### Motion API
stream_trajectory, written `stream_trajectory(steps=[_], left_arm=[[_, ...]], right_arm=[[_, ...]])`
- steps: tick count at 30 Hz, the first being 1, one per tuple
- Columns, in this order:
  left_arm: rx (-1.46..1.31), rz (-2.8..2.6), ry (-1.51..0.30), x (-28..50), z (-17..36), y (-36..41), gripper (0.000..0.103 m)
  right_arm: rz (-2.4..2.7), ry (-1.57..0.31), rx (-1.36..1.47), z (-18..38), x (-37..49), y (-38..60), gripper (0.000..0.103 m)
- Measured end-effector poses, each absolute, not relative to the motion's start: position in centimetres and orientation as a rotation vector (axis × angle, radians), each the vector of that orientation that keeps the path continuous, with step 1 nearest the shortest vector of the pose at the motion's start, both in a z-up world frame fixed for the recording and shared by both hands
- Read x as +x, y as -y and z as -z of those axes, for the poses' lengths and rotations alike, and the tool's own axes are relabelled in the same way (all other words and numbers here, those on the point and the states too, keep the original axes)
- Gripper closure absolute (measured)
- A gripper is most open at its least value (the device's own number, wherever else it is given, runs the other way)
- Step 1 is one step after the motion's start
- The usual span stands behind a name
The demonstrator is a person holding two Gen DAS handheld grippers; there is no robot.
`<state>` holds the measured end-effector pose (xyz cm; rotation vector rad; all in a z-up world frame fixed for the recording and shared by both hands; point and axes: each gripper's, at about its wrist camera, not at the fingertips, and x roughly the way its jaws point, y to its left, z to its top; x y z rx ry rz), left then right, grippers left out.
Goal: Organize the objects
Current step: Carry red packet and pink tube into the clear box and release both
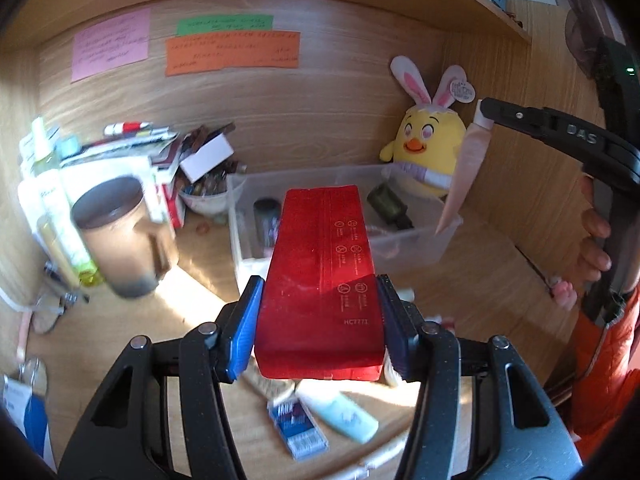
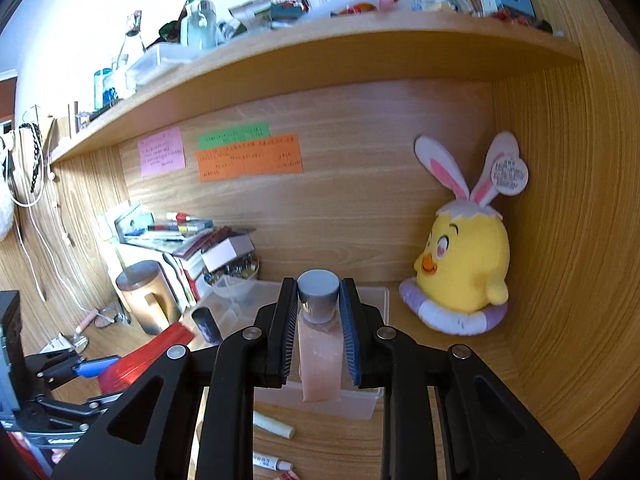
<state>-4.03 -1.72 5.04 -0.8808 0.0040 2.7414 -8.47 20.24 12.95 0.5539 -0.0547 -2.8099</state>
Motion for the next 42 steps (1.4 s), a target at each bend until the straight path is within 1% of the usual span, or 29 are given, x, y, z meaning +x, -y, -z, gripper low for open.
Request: stream_trajectory(steps=[10,24,31,40,42], left_arm=[[-0.923,-2.683,0.004,-10.8,-5.6,-0.5,0.049],[-1.098,-2.582,0.008,-17.7,-3.4,-2.5,0.049],[-1.142,-2.566,0.001,-18.6,-2.4,-2.4,0.049],[-1.042,-2.588,-0.061,-16.0,-4.3,-2.4,0.046],[-1.016,-2.599,-0.072,-15.2,-4.7,-2.3,0.043]], right_arm=[[2.847,0.029,0.528,-13.8,-10.3,-20.2,0.084],[2.821,-0.24,0.787,-9.4,-15.4,-18.0,0.084],[2.768,-0.311,0.857,-7.8,-17.3,-16.2,0.084],[2.662,-0.236,0.949,-6.5,-19.2,-14.9,0.084],[2.624,-0.209,0.988,-6.1,-19.7,-14.9,0.078]])
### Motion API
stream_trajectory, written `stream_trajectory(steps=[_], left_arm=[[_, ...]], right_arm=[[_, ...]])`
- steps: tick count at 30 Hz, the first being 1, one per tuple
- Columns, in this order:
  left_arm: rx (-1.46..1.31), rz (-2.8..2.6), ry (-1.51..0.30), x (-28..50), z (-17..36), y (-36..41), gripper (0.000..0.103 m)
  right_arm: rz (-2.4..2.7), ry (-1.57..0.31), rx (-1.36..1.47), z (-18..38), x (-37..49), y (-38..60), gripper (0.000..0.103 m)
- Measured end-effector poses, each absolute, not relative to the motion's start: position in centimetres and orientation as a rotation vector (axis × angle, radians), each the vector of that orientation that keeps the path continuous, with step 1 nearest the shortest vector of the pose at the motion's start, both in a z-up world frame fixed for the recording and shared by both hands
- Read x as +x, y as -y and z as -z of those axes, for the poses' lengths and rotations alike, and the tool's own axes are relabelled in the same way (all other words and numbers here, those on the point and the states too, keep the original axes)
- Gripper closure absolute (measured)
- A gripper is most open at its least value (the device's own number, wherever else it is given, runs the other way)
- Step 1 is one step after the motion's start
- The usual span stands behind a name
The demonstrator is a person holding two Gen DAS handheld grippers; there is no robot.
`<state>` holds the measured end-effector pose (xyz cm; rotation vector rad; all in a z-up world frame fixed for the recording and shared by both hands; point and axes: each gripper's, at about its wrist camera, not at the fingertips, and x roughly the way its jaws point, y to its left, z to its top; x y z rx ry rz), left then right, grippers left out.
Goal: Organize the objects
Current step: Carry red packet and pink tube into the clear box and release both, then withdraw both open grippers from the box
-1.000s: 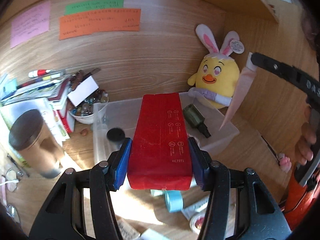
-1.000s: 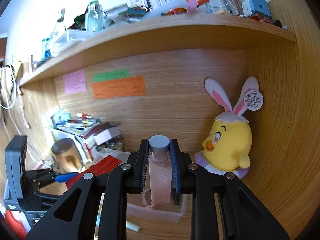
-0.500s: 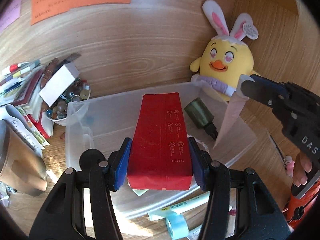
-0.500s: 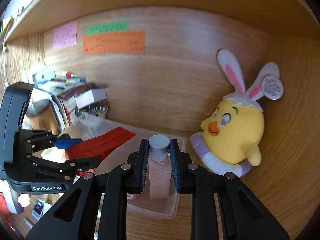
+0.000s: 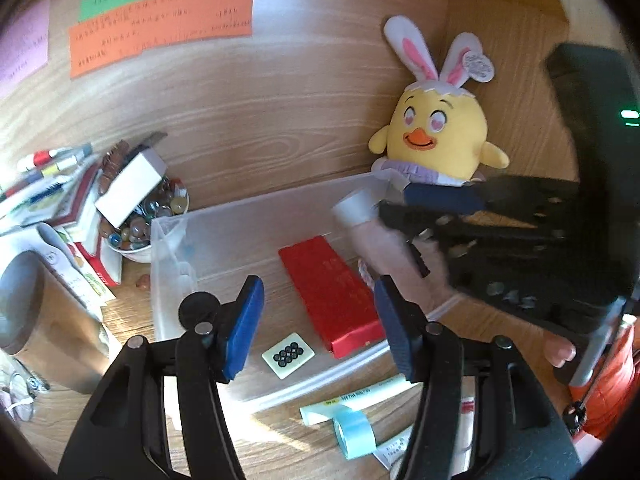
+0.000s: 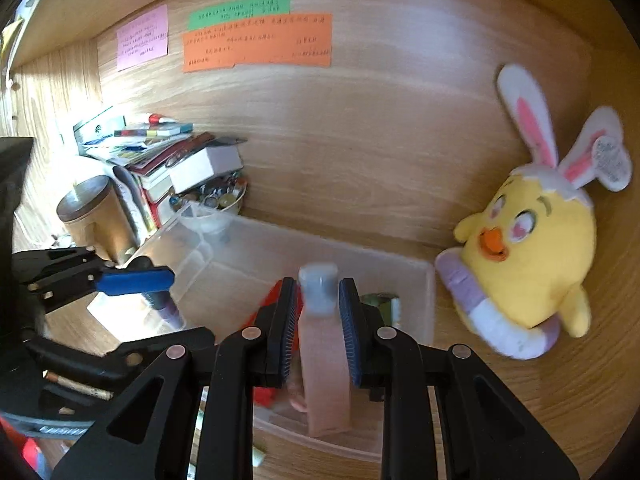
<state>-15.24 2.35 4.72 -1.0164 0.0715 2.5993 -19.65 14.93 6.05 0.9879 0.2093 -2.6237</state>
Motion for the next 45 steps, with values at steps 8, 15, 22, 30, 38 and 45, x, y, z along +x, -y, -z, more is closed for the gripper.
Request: stream_trajectory(steps=[8,15,22,30,38,45], left_arm=[[-0.956,-2.63,-0.066,-12.6,-6.0,-1.3,0.034],[-0.933,-2.678,-0.054,-10.0,-6.2,0.3,0.019],[-0.986,-2.71,-0.068,-7.7,-4.5,1.9,0.013],[-1.127,-2.689,-0.011,-6.1,-1.3,3.9,0.013],[-1.254,-2.64,0.051,-4.7,1.6,5.6,0.013],[-1.355,-2.6,0.143,-4.5,3.8,7.1,0.02]], right_arm=[[2.625,-0.166,0.989,-6.0,-18.8,-15.6,0.06],[2.651,-0.144,0.906,-7.2,-15.6,-16.4,0.037],[2.615,-0.134,0.865,-7.0,-11.6,-16.3,0.032],[2.549,-0.114,0.922,-4.3,-8.5,-15.4,0.032],[2.47,-0.092,1.014,-1.4,-6.3,-14.4,0.032],[2.392,-0.124,1.081,1.0,-4.8,-12.6,0.032]])
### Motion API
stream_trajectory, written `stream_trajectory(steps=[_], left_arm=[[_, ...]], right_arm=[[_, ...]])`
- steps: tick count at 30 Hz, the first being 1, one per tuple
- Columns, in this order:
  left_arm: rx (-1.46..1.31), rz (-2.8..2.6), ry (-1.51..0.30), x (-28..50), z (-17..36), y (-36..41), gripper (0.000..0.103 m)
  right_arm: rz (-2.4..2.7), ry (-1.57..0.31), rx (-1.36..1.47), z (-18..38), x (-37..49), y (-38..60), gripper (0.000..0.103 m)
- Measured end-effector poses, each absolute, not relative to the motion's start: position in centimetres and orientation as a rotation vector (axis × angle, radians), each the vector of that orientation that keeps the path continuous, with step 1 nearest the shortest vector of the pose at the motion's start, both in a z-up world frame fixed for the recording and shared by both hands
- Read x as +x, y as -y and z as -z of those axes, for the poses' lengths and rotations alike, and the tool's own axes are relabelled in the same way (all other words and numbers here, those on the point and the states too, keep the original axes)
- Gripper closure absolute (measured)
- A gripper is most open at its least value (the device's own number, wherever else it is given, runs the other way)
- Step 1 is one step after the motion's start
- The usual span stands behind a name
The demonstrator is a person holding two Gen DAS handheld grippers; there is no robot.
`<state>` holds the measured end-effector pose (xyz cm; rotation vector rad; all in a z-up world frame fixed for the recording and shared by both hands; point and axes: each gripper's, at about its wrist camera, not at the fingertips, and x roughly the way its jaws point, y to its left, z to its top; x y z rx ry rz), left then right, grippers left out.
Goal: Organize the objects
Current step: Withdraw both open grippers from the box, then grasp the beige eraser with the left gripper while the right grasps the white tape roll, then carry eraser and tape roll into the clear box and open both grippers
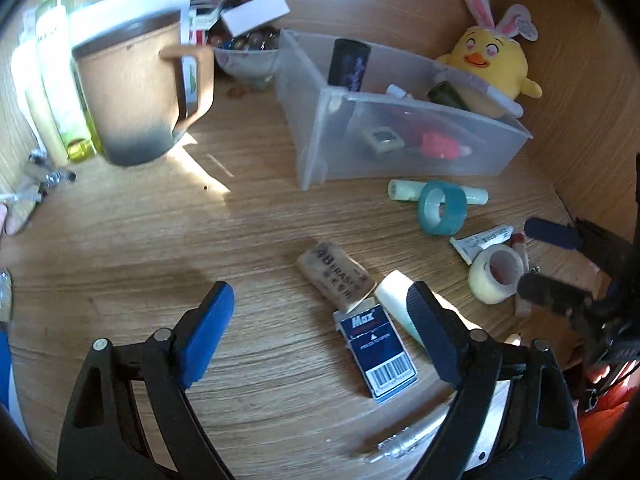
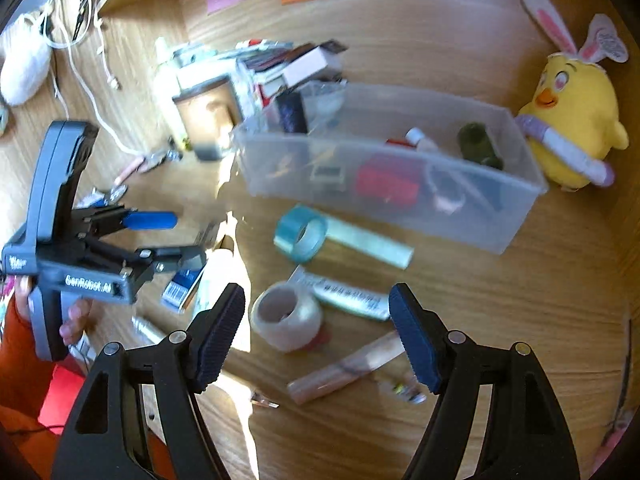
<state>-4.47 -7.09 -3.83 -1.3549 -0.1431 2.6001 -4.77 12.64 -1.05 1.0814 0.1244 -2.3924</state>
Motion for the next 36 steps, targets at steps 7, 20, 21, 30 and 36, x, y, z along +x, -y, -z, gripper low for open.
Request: stream_trajectory(steps=[7,20,21,30,36], left_arm=[[-1.343,-2.616,0.086,-4.9,3.9,6.5,0.032],[-1.327,-2.633,0.053,-6.2,3.9,6.4,0.059],[-1.325,-2.639,0.05,-6.2,3.9,6.3,0.059],[-1.238,-2.684,0.07,-5.5,2.3,6.3,0.059],[-1.137,-2.71,0.074,-5.2,0.1,5.8,0.059]], right_arm=[[2.355,-0.099,1.122,2.3,-4.7,-12.1,0.032],[2.358,-0.178,1.115,3.0,-4.8,-10.7,0.065],[2.362,-0.178,1.111,3.0,-4.8,-10.7,0.065],[2.392,-0.151,1.057,1.5,-4.6,-11.5,0.066],[2.44,-0.119,0.996,-0.5,-5.0,-12.4,0.066]])
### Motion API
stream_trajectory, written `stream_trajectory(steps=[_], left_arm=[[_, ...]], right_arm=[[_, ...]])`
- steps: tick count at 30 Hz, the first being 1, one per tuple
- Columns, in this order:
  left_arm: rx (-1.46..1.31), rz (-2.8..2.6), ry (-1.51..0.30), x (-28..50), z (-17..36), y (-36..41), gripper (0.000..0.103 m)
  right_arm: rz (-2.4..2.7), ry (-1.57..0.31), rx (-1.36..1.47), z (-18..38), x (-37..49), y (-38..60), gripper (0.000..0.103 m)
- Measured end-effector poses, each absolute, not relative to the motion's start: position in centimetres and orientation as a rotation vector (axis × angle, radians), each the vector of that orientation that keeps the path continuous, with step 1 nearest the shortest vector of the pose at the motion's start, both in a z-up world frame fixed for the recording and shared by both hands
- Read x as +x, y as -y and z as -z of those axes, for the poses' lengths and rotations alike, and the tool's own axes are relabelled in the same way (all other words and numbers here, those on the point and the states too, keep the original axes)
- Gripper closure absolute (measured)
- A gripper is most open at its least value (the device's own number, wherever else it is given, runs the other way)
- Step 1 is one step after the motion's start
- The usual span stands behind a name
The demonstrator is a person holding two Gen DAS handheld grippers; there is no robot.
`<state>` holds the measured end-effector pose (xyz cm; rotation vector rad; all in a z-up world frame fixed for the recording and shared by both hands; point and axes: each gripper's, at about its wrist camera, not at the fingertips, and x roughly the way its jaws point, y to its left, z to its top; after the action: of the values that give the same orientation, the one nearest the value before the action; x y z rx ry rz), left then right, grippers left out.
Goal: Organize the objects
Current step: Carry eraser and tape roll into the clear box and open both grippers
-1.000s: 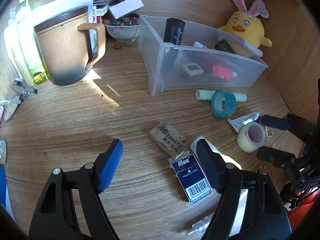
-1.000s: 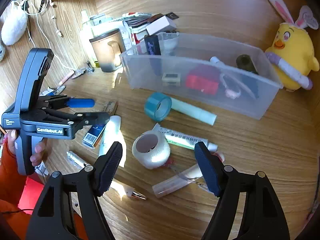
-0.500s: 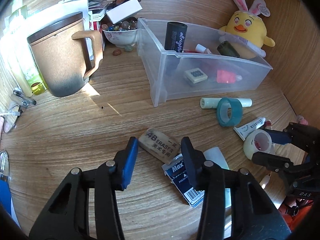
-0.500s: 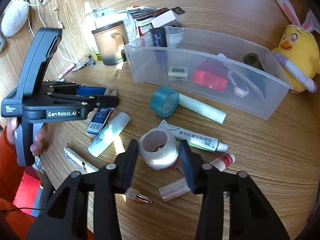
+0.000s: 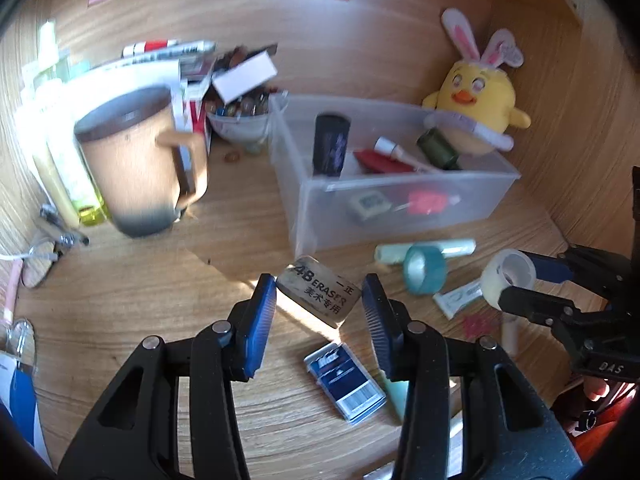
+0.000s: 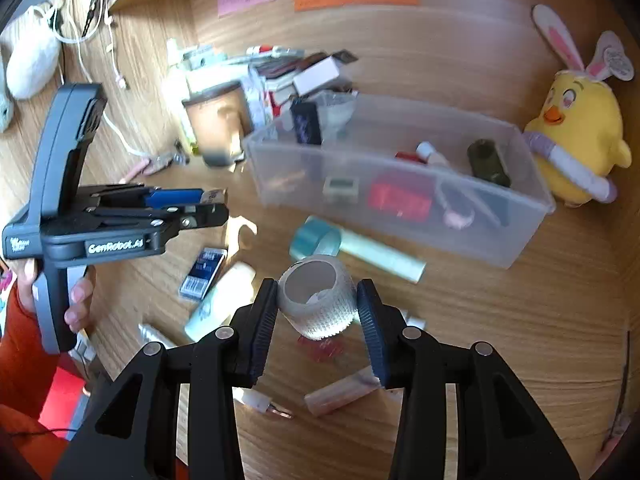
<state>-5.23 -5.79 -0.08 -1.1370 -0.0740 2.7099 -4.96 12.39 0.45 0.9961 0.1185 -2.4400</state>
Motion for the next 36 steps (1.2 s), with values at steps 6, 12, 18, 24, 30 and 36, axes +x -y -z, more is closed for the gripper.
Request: stream_trajectory(steps=[6,12,18,24,30,36], left_arm=[[-1.043,-2.716,0.087,-5.6,-1.8,4.8,0.059],[-0.983,-2.713,0.102,-6.3,-2.9,3.8,0.059],[-0.979,-2.709,0.102,-7.8,-3.3,3.1,0.059],[-1.007,-2.71,0.107,-9.8,-3.1,3.0,0.059],[-1.063,-2.693,0.153,-12.1,-2.2,3.5,0.059],[-1.082,-2.714,0.135,-13.9,-2.2,3.3,0.059]], right_arm=[[2.49,-0.093,0.933,-2.2,-5.5,-13.1,0.066],[2.535,-0.093,0.88,-3.8,-6.8,-13.6,0.066],[2.58,-0.089,0.851,-5.0,-8.4,-14.9,0.066],[2.622,-0.09,0.864,-5.4,-10.3,-16.2,0.066],[2.626,-0.073,0.923,-5.0,-13.4,-16.9,0.066],[2.614,-0.08,0.986,-3.8,-15.9,-16.4,0.066]])
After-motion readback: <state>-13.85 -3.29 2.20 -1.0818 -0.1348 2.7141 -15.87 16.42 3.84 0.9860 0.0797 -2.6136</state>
